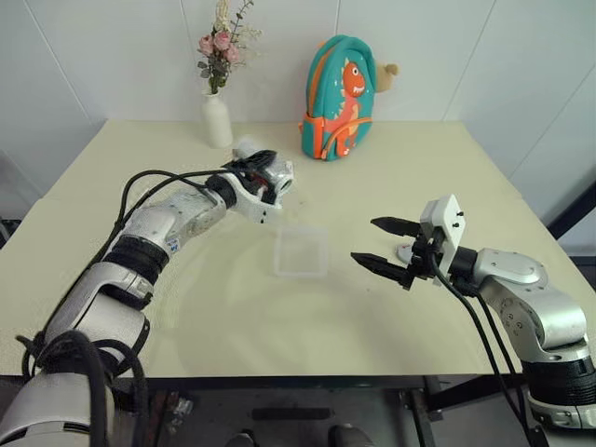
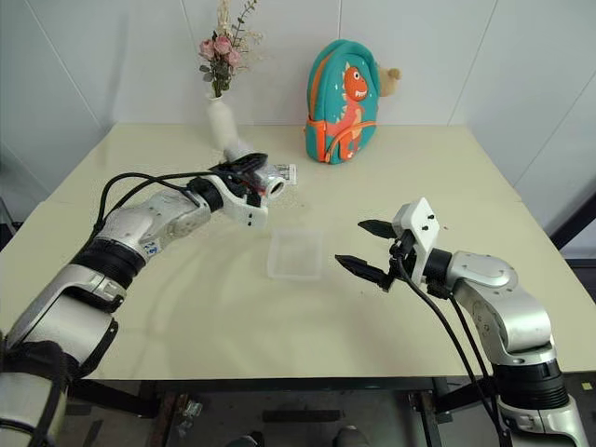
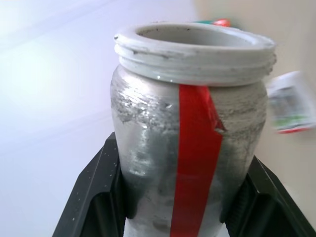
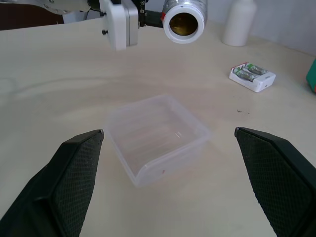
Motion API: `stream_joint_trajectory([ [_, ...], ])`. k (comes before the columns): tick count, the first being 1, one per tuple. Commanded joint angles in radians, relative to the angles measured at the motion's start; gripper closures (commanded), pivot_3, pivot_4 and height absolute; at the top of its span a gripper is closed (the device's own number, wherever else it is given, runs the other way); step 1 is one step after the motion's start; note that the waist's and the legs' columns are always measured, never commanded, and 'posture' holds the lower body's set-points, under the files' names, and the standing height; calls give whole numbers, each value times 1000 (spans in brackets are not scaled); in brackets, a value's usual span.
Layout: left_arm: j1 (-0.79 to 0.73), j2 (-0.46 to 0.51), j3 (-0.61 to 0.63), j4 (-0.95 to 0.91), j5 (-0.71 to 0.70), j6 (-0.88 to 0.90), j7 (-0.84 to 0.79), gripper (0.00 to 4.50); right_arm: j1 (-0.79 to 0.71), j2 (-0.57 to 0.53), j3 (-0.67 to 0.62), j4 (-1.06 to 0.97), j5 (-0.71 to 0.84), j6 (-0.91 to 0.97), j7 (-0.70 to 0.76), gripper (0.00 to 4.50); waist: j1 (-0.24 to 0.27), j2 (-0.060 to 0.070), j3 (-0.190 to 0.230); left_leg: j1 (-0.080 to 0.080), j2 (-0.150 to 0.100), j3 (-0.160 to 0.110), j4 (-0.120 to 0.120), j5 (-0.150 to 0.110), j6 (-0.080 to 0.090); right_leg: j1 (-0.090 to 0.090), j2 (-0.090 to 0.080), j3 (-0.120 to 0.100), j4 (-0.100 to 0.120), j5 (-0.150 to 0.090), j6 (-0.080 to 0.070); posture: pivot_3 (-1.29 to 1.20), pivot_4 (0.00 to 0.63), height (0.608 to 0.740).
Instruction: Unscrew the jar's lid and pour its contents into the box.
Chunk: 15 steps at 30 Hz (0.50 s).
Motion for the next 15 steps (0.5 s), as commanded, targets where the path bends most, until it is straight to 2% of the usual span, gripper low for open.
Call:
stream_joint_trajectory([
  [1, -45, -10, -55, 14, 150, 116, 209, 2525, 2, 12, -26, -49, 28, 0, -24, 23, 2, 0, 0, 0, 0, 0, 0, 0, 0, 0, 0, 0, 0, 0, 0, 0, 150, 740],
  [4, -80, -46, -92, 37, 236, 215, 298, 2525, 5, 33, -28, -60, 38, 5, -52, 23, 9, 0, 0, -1, 0, 0, 0, 0, 0, -2, 0, 0, 1, 0, 0, 0, 150, 740],
  [6, -90, -62, -98, 67, 227, 206, 290, 2525, 5, 41, -30, -62, 41, 6, -64, 23, 14, 0, 0, -3, 0, 0, 0, 0, 0, -3, 0, -1, 1, 0, 0, 0, 150, 740],
  [10, -55, -53, -126, 7, 278, 233, 404, 2525, 5, 52, -34, -57, 44, 4, -82, 23, 15, 0, 0, -3, 0, 0, -1, 0, 0, -3, 0, -1, 0, 0, 0, 0, 150, 740],
  [13, -43, -70, -115, 54, 220, 191, 298, 2525, 1, 56, -30, -50, 42, 2, -86, 23, 15, 0, 0, -3, 0, 0, -1, 0, 0, -3, 0, -1, 1, 0, 0, 0, 150, 740],
  [15, -22, -56, -113, 6, 221, 186, 314, 2525, 1, 59, -29, -47, 42, -1, -87, 23, 13, 0, 0, -3, 0, 0, 0, 0, 0, -3, 0, -1, 1, 0, 0, 0, 150, 740],
])
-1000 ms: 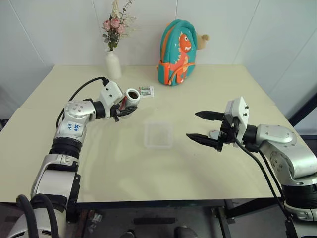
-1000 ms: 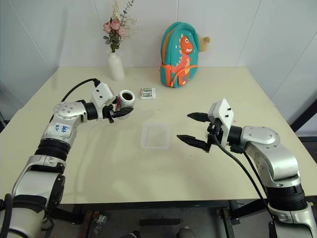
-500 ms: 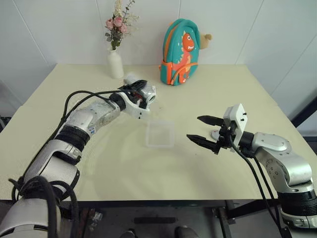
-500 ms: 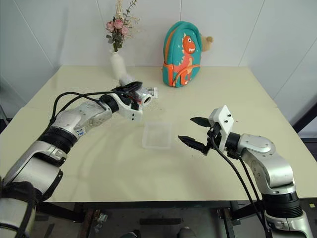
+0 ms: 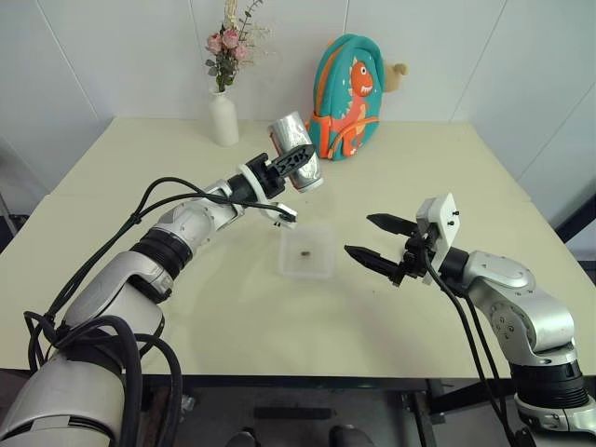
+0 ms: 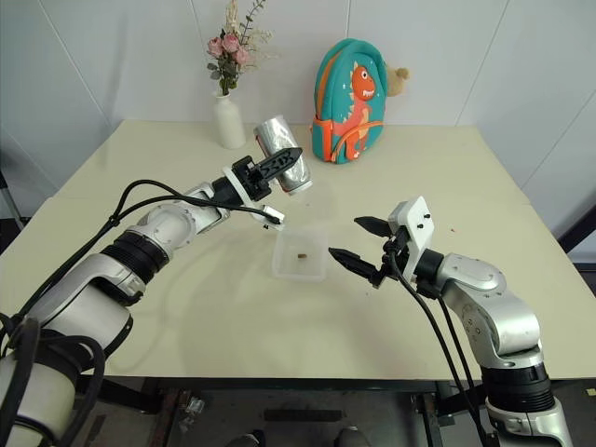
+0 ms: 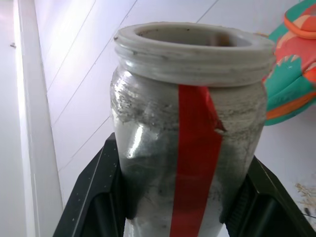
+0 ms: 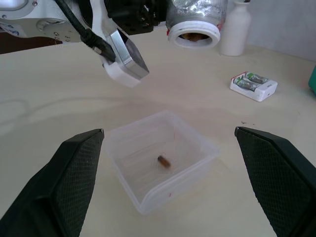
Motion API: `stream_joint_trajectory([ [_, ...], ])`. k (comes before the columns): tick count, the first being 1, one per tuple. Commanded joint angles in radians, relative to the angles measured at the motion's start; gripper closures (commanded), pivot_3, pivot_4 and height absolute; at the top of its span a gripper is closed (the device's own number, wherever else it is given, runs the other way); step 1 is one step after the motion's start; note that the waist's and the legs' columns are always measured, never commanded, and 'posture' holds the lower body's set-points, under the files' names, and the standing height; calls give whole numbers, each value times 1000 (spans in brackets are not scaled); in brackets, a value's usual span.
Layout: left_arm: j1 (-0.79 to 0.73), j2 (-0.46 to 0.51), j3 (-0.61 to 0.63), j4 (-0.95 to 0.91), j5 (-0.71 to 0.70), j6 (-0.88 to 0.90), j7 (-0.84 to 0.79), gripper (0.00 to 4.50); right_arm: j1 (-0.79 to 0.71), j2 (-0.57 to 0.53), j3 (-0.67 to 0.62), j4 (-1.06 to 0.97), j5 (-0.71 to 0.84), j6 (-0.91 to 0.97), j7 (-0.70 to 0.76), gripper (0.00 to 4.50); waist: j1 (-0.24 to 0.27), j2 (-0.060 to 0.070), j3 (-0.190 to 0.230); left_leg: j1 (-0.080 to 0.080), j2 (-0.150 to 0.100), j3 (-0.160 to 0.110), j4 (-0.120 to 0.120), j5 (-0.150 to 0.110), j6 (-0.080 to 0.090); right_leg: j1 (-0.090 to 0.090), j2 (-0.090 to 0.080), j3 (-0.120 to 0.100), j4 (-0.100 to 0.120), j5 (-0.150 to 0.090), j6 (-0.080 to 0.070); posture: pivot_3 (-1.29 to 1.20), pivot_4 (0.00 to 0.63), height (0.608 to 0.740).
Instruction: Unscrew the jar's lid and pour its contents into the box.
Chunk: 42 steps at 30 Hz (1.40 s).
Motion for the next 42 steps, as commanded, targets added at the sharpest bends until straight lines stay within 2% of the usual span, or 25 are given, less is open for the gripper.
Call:
stream_joint_trajectory([
  [1, 26, 22, 20, -70, -22, -10, 0, 2525, -3, 8, -25, -21, 15, -20, -6, 23, -1, 0, 0, 0, 0, 0, 0, 0, 0, 0, 0, 0, 0, 0, 0, 0, 150, 740],
  [8, 39, 49, 31, -79, -25, -28, 2, 2525, -6, 23, -17, -11, 9, -33, -5, 23, 1, 0, 0, 0, 0, 0, 1, 0, 0, 0, 0, 0, 1, 0, 0, 0, 150, 740],
  [12, 53, 62, 102, -43, -178, -150, -88, 2525, 7, 33, -5, -11, -1, -46, -4, 23, 1, 0, 0, 0, 0, 0, 2, 0, 0, 0, 0, 0, 2, 0, 0, 0, 150, 740],
  [16, 93, 69, 235, -3, -442, -307, -269, 2525, 20, 34, -5, -21, -1, -46, -4, 23, -1, 0, 0, 0, 0, 0, 3, 0, 0, 0, 0, 0, 3, 0, 0, 0, 150, 740],
  [18, 135, 31, 368, 42, -680, -314, -470, 2525, 23, 30, -5, -26, 0, -43, -2, 23, -1, 0, 0, 0, 0, 0, 3, 0, 0, 0, 0, 0, 4, 0, 0, 0, 150, 740],
  [20, 169, -23, 529, 73, -935, -209, -694, 2525, 23, 24, -4, -28, -1, -42, 2, 23, 0, 0, 0, 0, 0, 0, 6, 0, 0, 0, 0, 0, 6, 0, 0, 0, 150, 740],
  [23, 143, -78, 799, 154, -1257, 107, -922, 2525, 18, 1, -9, -26, -4, -40, 19, 23, -4, 0, 0, -1, 0, 0, 11, 0, 0, 1, 0, -1, 9, 0, 0, 0, 150, 740],
  [27, 106, -70, 993, 235, -1447, 345, -984, 2525, 20, -27, -4, -15, -18, -50, 45, 23, -13, 0, 0, 1, 0, -1, 14, 0, 1, 2, 0, -1, 11, 1, 0, 0, 150, 740],
  [29, 120, -42, 1105, 297, -1540, 367, -976, 2525, 13, -36, 1, -1, -27, -58, 55, 23, -16, 0, 0, 1, 0, -2, 14, 0, 1, 3, 0, -2, 11, 1, 0, 0, 150, 740],
  [32, 161, -15, 1132, 352, -1543, 312, -944, 2525, 1, -36, 1, 13, -34, -65, 62, 23, -25, 0, 0, 1, 0, -3, 14, 0, 1, 3, 0, -2, 11, 1, 0, 0, 150, 740],
  [35, 198, -22, 1203, 352, -1600, 159, -945, 2525, -4, -34, 1, 19, -39, -66, 68, 23, -24, 0, 0, 1, 0, -3, 14, 0, 1, 3, 0, -2, 11, 1, 0, 0, 150, 740],
  [38, 216, -29, 1186, 370, -1590, 124, -997, 2525, -7, -34, 1, 14, -40, -62, 71, 23, -21, 0, 0, 1, 0, -3, 14, 0, 0, 3, 0, -2, 12, 1, 0, 0, 150, 740],
  [42, 252, -44, 1235, 376, -1653, 51, -1066, 2525, -10, -31, -2, 9, -41, -58, 69, 23, -17, 0, 0, 2, 0, -3, 14, 1, 0, 4, 0, -2, 11, 2, 0, 0, 150, 740],
])
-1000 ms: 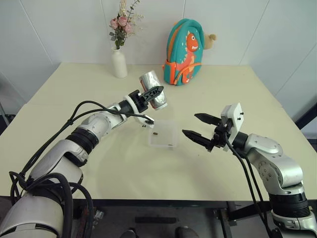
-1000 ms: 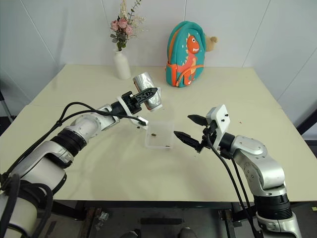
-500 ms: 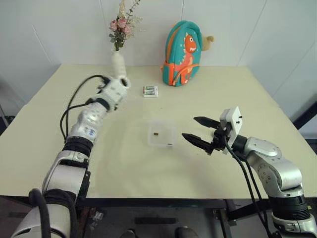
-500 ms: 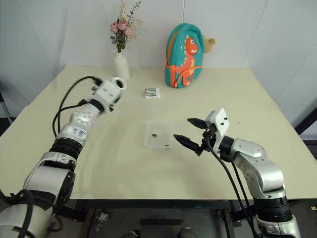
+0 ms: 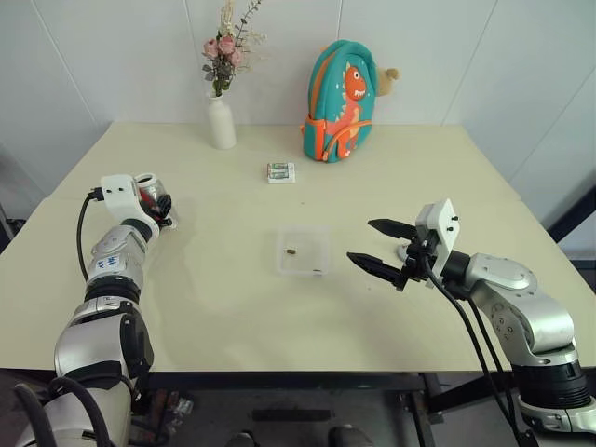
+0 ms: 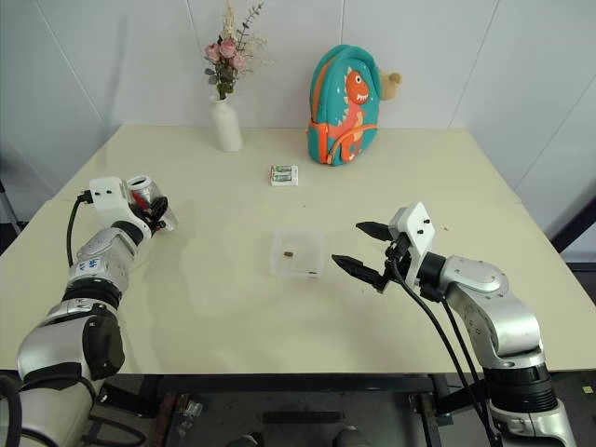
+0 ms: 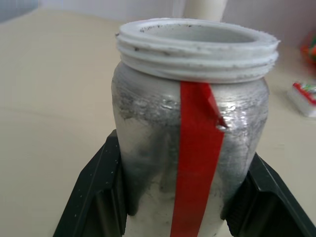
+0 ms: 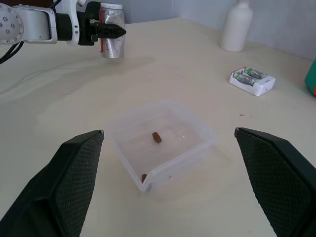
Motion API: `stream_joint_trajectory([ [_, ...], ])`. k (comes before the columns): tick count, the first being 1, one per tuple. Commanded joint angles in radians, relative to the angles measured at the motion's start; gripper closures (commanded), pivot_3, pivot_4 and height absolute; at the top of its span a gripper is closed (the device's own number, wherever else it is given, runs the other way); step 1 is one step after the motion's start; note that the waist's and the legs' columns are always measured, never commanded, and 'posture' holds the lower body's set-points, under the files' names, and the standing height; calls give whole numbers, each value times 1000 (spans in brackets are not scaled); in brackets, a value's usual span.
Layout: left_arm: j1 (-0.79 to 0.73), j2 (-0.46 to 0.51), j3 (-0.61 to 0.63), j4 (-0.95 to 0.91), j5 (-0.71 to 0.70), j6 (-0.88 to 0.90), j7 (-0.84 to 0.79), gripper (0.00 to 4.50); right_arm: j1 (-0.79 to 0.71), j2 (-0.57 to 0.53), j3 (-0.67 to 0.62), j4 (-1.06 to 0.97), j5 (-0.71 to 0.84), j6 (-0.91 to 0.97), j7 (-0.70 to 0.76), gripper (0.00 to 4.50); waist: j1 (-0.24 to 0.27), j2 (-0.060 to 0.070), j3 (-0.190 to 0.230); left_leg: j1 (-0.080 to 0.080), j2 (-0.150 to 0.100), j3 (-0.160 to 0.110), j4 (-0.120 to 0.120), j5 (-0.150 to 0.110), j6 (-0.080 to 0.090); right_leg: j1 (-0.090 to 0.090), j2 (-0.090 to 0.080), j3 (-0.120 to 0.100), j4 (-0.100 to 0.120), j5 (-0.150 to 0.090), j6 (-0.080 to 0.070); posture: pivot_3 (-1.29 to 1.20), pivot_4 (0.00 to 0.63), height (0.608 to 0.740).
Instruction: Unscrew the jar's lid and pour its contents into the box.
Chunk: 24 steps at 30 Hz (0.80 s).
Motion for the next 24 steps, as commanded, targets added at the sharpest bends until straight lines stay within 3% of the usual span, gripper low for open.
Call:
stream_joint_trajectory([
  [1, 17, 0, 31, -8, -45, -49, -49, 2525, -14, -10, -11, -27, 6, -13, 2, 23, 3, 0, 0, 0, 0, 0, 0, 0, 0, 0, 0, 0, 0, 0, 0, 0, 150, 740],
  [2, 24, 0, 31, -6, -47, -56, -61, 2525, -14, -9, -10, -29, 6, -12, 1, 23, 2, 0, 0, 0, 0, 0, 0, 0, 0, 0, 0, 0, 0, 0, 0, 0, 150, 740],
  [10, 86, 19, 2, -12, -23, -30, -62, 20, -11, -3, -7, -41, 9, -8, -5, 0, -6, 0, 0, 0, 0, 0, 0, 0, 0, 0, 0, 0, 0, 0, 0, 0, 150, 740],
  [20, 144, 37, -56, -100, -1, -18, -84, 20, -4, 10, -2, -49, 13, -6, -8, 0, -6, 0, 0, 0, 0, 0, 0, 0, 0, 0, 0, 0, 0, 0, 0, 0, 150, 740],
  [24, 278, 33, -46, -297, -32, 64, -81, 20, 5, 12, -3, -59, 18, 0, -9, 0, -12, 0, 0, 1, 0, 0, -1, 0, 0, 0, 0, 1, 0, 0, 0, 0, 150, 740],
])
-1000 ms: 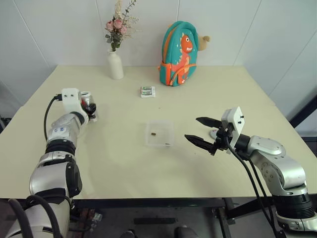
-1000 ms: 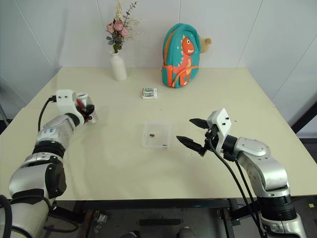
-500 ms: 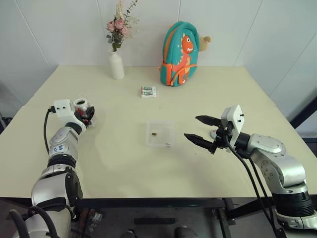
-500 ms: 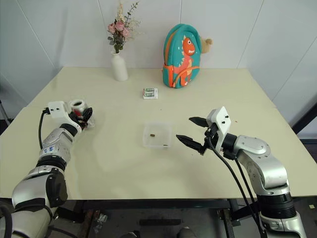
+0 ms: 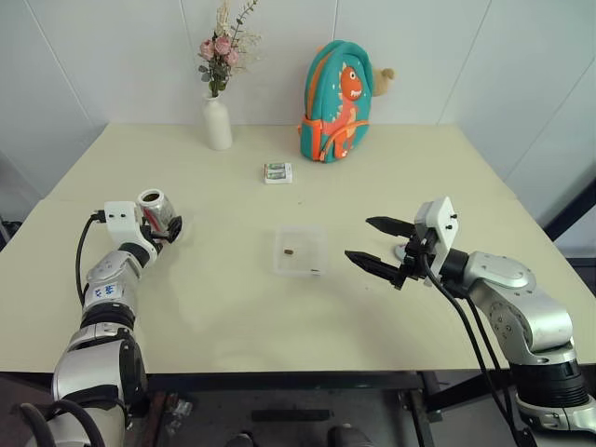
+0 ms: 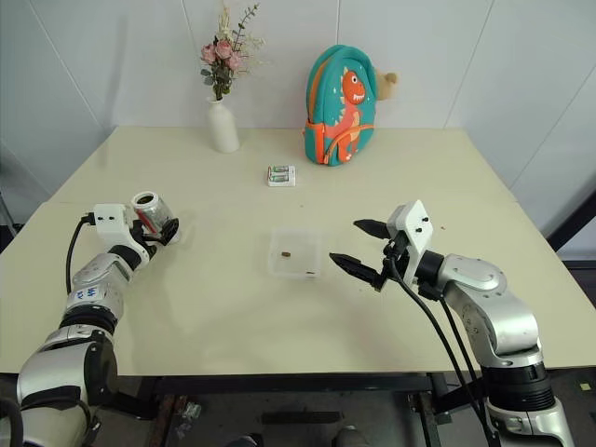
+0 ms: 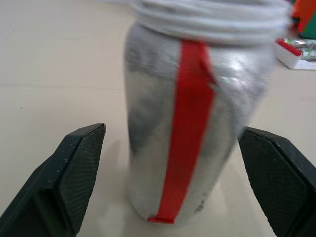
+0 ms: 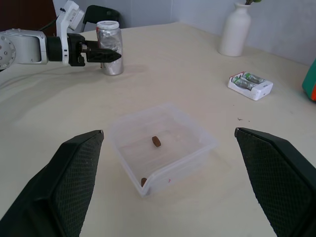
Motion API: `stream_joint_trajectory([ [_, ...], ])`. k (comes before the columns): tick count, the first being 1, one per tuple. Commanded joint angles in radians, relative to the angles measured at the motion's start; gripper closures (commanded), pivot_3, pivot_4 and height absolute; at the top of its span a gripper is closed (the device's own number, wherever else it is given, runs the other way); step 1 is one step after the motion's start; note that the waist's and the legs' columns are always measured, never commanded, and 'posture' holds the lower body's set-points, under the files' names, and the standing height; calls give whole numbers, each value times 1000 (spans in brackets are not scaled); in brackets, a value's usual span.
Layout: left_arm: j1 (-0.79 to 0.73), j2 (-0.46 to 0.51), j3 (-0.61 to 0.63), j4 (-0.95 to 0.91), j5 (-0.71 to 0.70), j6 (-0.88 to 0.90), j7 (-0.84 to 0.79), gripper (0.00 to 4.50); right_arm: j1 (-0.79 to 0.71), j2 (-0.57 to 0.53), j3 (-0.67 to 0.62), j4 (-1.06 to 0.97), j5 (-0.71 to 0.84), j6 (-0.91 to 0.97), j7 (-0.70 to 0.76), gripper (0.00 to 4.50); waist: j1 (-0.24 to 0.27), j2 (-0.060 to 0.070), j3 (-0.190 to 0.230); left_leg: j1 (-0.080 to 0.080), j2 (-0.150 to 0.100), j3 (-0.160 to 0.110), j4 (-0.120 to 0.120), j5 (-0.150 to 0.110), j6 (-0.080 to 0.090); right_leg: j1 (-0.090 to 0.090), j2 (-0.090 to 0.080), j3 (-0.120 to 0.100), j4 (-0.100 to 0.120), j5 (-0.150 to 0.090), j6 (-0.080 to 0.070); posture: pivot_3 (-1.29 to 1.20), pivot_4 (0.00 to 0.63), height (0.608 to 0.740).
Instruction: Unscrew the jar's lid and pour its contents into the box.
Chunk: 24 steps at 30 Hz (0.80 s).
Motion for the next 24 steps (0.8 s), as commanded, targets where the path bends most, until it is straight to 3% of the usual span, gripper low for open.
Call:
stream_joint_trajectory([
  [1, 110, 11, 11, -210, -36, 85, -12, 20, 8, -1, -9, -48, 18, -2, -4, 0, -1, 0, 0, 0, 0, 0, 0, 0, 0, 0, 0, 0, 0, 0, 0, 0, 150, 740],
  [4, 217, 8, 9, -396, -58, 168, -21, 20, 17, -5, -12, -52, 20, 0, -3, 0, 3, 0, 0, 0, 1, 0, 0, 0, 0, 0, 0, 0, 1, 0, 0, 0, 150, 740],
  [7, 438, 73, 11, -702, -4, 285, 11, 20, 36, -30, -23, -53, 21, -1, 16, 0, -1, -1, 0, 1, 0, 0, 0, 0, 0, 1, 0, 0, 1, 0, -1, 0, 150, 740],
  [12, 619, 209, 9, -971, -38, 277, -183, 20, 45, -80, -21, -36, 14, -37, 86, 0, 6, -1, 0, 4, 1, 1, -2, 0, 0, 2, 0, 0, 0, -1, -4, 0, 150, 740],
  [15, 629, 246, -17, -1033, -65, 230, -291, 20, 39, -93, -24, -6, 8, -62, 121, 0, 15, -1, 0, 8, 2, 1, -2, 1, 1, 7, 0, 0, -6, -8, -22, 0, 150, 740],
  [18, 587, 274, -56, -1013, -88, 99, -457, 20, 36, -101, -8, 16, -15, -131, 175, 0, 9, 1, -1, 15, 3, 4, -5, -1, -1, 22, 0, 0, -27, 1, -25, 0, 150, 740],
  [24, 499, 301, -121, -980, -161, 44, -704, 20, 34, -127, -18, 65, -32, -200, 243, 0, 0, 0, -2, 11, 2, 14, -13, 3, 6, 19, -5, 4, -39, 6, -27, 0, 150, 740],
])
